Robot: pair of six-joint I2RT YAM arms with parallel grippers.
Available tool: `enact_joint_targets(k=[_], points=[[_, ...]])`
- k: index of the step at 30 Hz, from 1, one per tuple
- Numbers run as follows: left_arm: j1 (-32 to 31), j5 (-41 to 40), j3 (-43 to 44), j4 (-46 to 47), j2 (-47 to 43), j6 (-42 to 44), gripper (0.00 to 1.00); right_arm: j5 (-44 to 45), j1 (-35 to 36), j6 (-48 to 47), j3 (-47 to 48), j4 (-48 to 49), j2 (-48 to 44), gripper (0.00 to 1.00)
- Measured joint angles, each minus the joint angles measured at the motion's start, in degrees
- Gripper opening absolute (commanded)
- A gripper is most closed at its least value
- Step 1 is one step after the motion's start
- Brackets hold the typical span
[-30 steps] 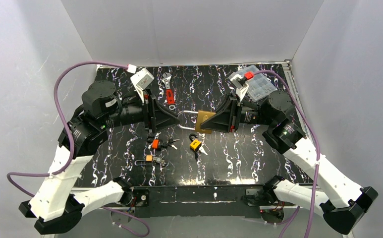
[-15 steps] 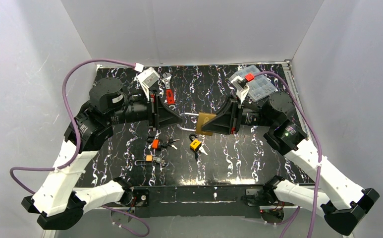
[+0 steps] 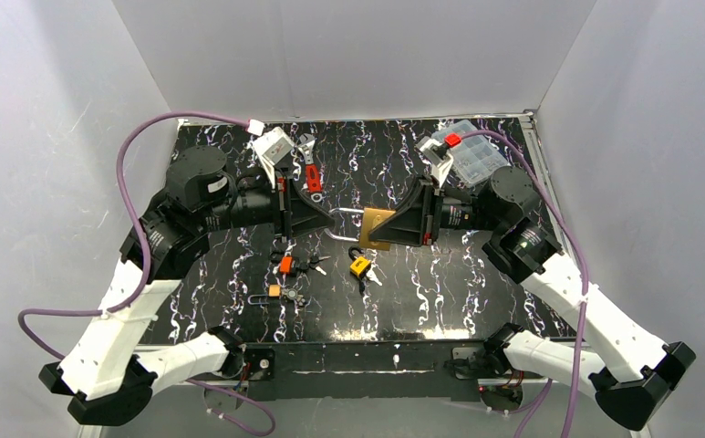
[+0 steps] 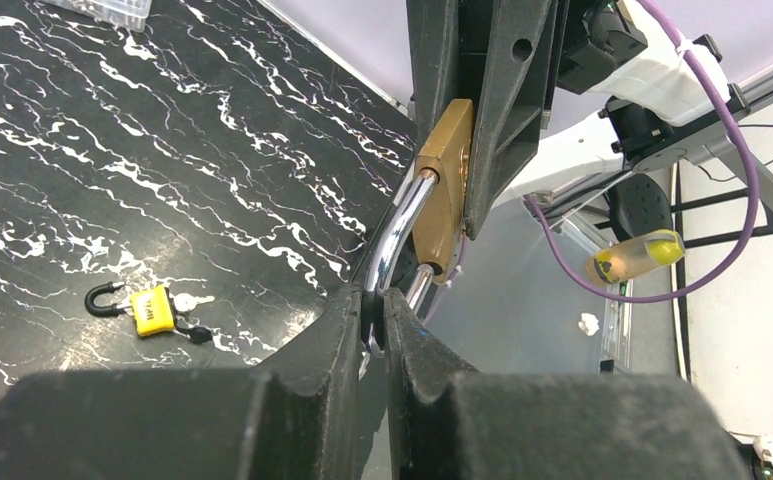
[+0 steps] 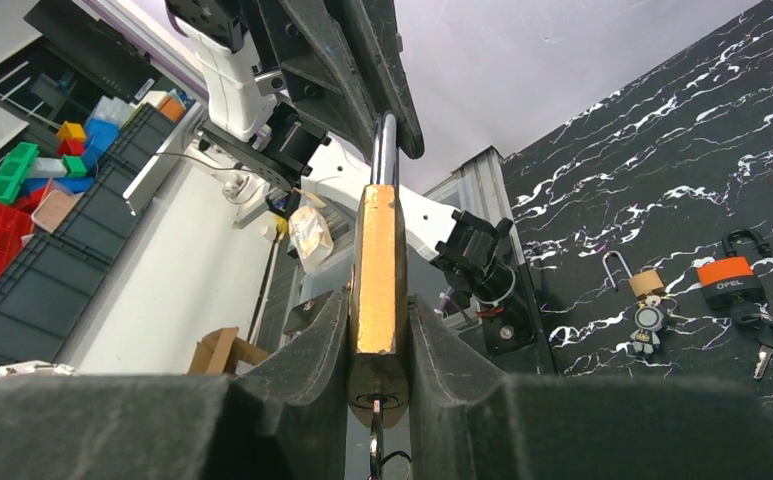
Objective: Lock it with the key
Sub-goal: Lock the lock.
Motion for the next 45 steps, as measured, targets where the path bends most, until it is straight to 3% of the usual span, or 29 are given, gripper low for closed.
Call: enact_joint_targets(k=[8, 22, 45], points=[[0.04, -0.87, -1.18, 1.57, -0.28, -1.6, 0.0, 3.28, 1.14, -2.62, 1.51, -3.32, 0.39, 0.01], [-1.33, -9.7, -2.86, 2.6, -1.36, -1.77, 0.0, 6.36, 2.64, -2.21, 4.48, -5.11, 4.66, 0.01], [-4.83, -25.07, -2.58, -1.36, 1.03, -2.8, 0.0, 26.29, 10.8, -14.14, 19.54, -29.24, 11.5, 0.01]])
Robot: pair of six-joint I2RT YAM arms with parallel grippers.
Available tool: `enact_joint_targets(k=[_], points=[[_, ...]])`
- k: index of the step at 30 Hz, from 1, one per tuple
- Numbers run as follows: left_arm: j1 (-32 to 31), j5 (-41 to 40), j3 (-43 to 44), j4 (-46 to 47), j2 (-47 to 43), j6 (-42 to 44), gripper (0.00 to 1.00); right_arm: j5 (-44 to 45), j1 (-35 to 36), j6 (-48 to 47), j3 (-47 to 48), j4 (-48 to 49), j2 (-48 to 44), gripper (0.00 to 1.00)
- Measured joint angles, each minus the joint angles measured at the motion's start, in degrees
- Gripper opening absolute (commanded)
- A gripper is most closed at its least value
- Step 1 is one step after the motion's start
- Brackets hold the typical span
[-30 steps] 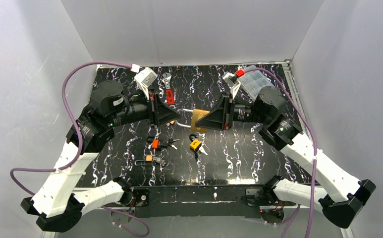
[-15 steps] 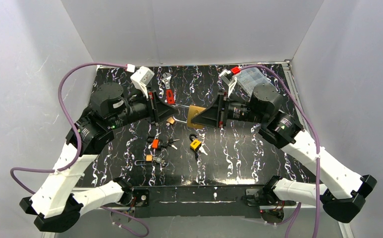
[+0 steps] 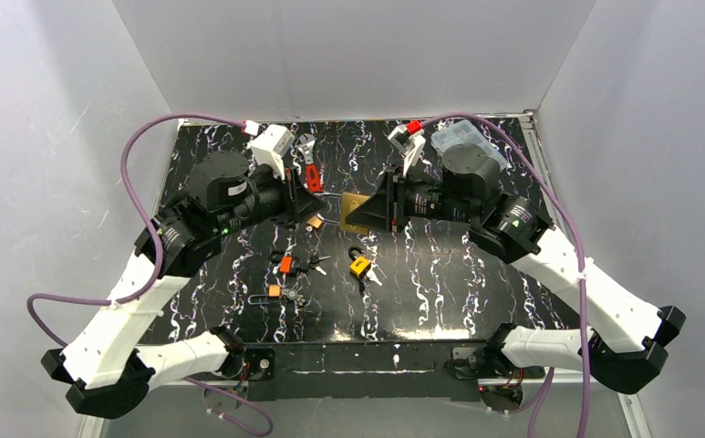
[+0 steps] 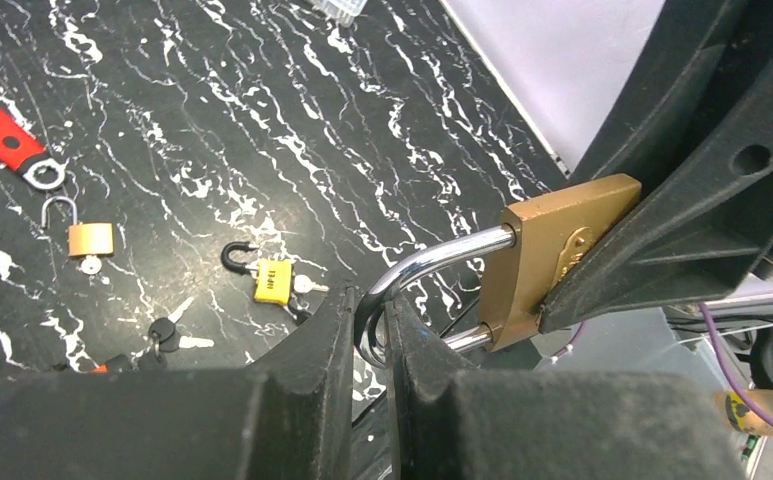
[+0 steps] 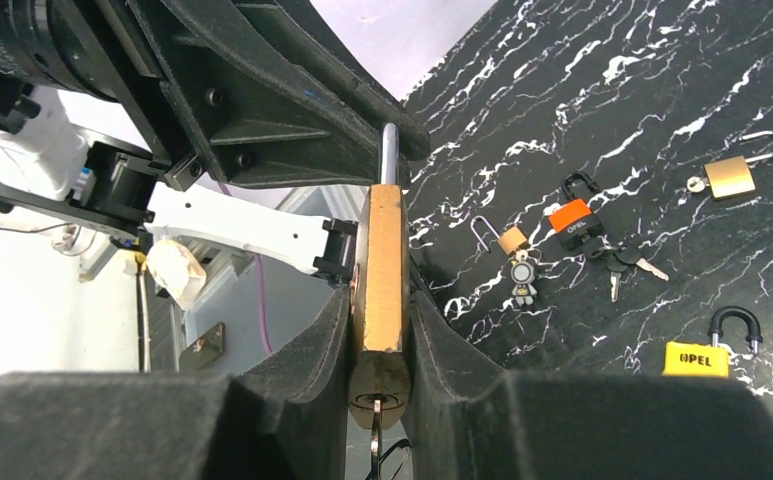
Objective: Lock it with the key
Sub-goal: Lock the lock.
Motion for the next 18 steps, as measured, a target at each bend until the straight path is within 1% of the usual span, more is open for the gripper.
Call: enact_joint_targets(k=[7, 18], points=[[-0.35, -2.64, 0.0, -1.09, 1.36, -0.81, 0.0, 2.45, 0.55, -0.5, 0.31, -1.57, 1.07, 0.01], [-0.35, -3.89, 1.07, -0.26, 3.78, -2.97, 0.0, 5.92, 0.59, -0.5, 0.28, -1.9, 1.14, 0.01]])
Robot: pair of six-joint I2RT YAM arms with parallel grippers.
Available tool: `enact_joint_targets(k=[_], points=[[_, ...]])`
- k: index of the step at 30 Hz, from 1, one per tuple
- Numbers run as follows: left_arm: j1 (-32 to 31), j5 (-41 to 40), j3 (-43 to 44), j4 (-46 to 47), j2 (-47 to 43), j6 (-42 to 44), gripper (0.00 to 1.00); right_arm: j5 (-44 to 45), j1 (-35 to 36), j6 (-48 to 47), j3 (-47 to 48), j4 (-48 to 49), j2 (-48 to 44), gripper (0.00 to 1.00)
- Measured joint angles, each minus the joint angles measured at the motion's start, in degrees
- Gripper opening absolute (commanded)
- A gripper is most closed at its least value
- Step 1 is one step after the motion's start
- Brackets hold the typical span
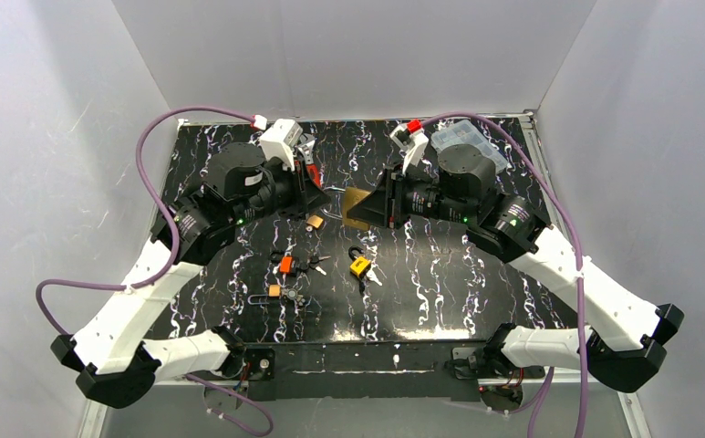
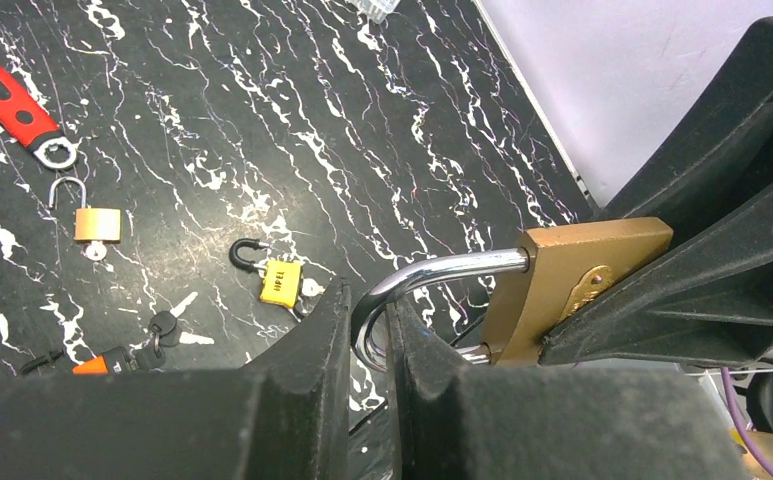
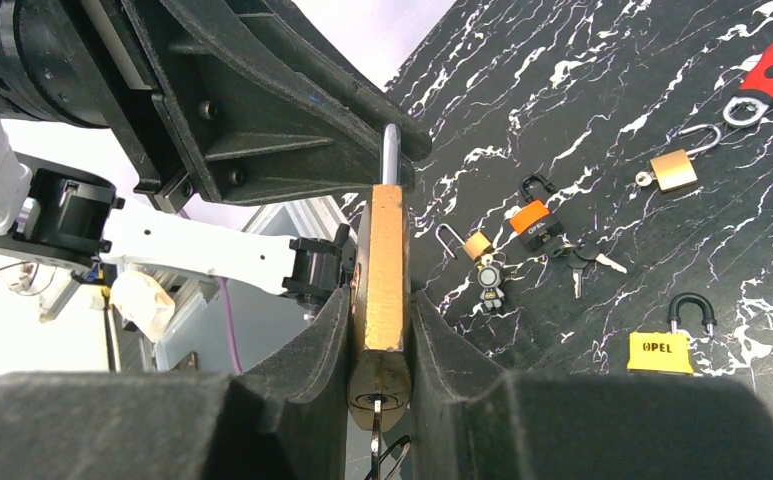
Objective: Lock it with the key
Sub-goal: Lock the lock.
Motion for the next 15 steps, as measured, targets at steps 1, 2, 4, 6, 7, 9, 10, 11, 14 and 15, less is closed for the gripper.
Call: enact_joint_targets(k=[1, 2, 4, 6, 7, 9, 10, 11, 14, 15], points=[[0.0, -0.07, 0.0, 0.11, 0.09, -0.11, 0.0, 0.22, 0.0, 0.0, 0.0, 0.02, 0.0, 0.01], [0.0, -0.11, 0.0, 0.2, 0.11, -0.22, 0.0, 0.31, 0.0, 0.0, 0.0, 0.02, 0.0, 0.01], [0.0, -0.13, 0.0, 0.35, 0.13, -0.48, 0.0, 0.39, 0.0, 0.0, -0.04, 0.11, 0.0, 0.01], [0.0, -0.22, 0.0, 0.52, 0.15, -0.52, 0.0, 0.46, 0.0, 0.02, -0.09, 0.33, 0.0, 0.01], [0.0, -0.22, 0.0, 0.55, 0.2, -0.52, 0.0, 0.48, 0.0, 0.02, -0.11, 0.37, 0.0, 0.01], [0.0, -0.26, 0.13, 0.52, 0.31, -0.5, 0.0, 0.57, 0.0, 0.04, -0.15, 0.37, 0.0, 0.01], [0.0, -0.31, 0.31, 0.48, 0.48, -0.5, 0.0, 0.66, 0.0, 0.04, -0.15, 0.42, 0.02, 0.01], [0.0, -0.37, 0.48, 0.48, 0.61, -0.5, 0.0, 0.79, 0.0, 0.07, -0.15, 0.5, 0.02, 0.01], [-0.24, -1.4, 1.22, 0.44, 1.2, -0.46, 0.0, 1.25, -0.02, 0.07, -0.13, 1.18, 0.44, 0.01], [-0.44, -1.9, 1.42, 0.33, 1.36, -0.46, 0.0, 1.38, -0.02, 0.09, -0.13, 1.38, 0.63, 0.01]])
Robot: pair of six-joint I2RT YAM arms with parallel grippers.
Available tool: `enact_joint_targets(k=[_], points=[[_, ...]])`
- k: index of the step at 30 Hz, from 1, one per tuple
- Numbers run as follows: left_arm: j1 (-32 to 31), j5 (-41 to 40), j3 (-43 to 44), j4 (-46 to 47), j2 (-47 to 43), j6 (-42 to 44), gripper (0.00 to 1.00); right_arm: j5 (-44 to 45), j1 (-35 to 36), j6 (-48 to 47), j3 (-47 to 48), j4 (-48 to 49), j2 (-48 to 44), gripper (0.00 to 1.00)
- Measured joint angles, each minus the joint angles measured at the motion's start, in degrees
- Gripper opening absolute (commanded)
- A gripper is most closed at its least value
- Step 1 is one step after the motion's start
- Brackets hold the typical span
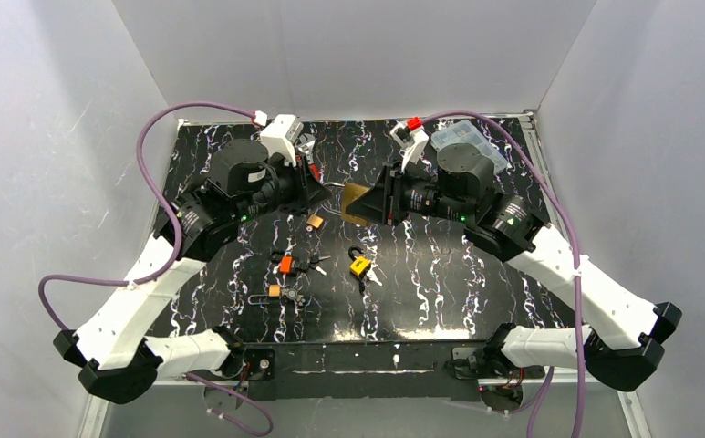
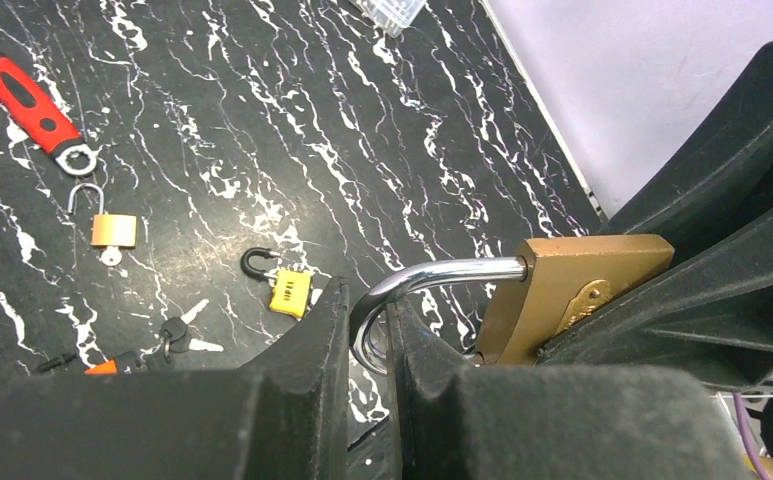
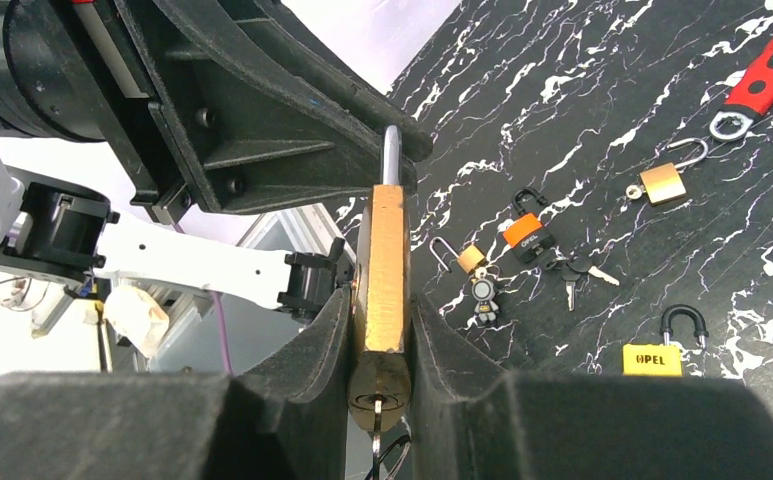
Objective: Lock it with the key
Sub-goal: Lock the lock.
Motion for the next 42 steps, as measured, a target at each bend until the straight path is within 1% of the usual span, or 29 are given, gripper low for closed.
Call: enact_joint_targets(k=[13, 17, 20, 27, 36, 38, 40, 42], points=[[-2.89, -8.72, 0.98, -2.62, 2.08, 1.4, 0.0, 0.68, -0.09, 0.09, 0.26, 0.68, 2.64, 0.01], [-3.19, -10.21, 1.03, -3.96, 2.27, 1.22, 0.0, -1.14, -0.83, 0.57, -0.46, 1.75, 3.21, 0.01], [-3.32, -11.13, 1.03, -4.15, 2.05, 1.14, 0.0, -2.8, -1.57, 1.18, -2.01, 4.35, 3.21, 0.01], [-4.2, -10.99, 1.03, -4.59, 0.13, 0.63, 0.0, -6.21, -2.38, 2.01, -7.58, 13.11, 0.9, 0.01], [-5.31, -9.18, 2.01, -4.81, -1.62, 0.13, 0.0, -7.98, -2.38, 2.43, -9.42, 16.13, -1.73, 0.01], [-6.01, -8.57, 2.86, -5.62, -1.68, 1.38, 0.05, -8.48, -2.4, 2.43, -9.84, 16.22, -2.69, 0.01], [-6.67, -7.52, 3.34, -6.36, -2.14, 2.27, 0.13, -9.9, -2.67, 2.56, -10.91, 16.83, -3.89, 0.01], [-6.95, -5.05, 3.34, -6.75, -2.97, 2.75, 0.18, -12.87, -3.61, 3.45, -13.29, 19.26, -5.55, 0.01]])
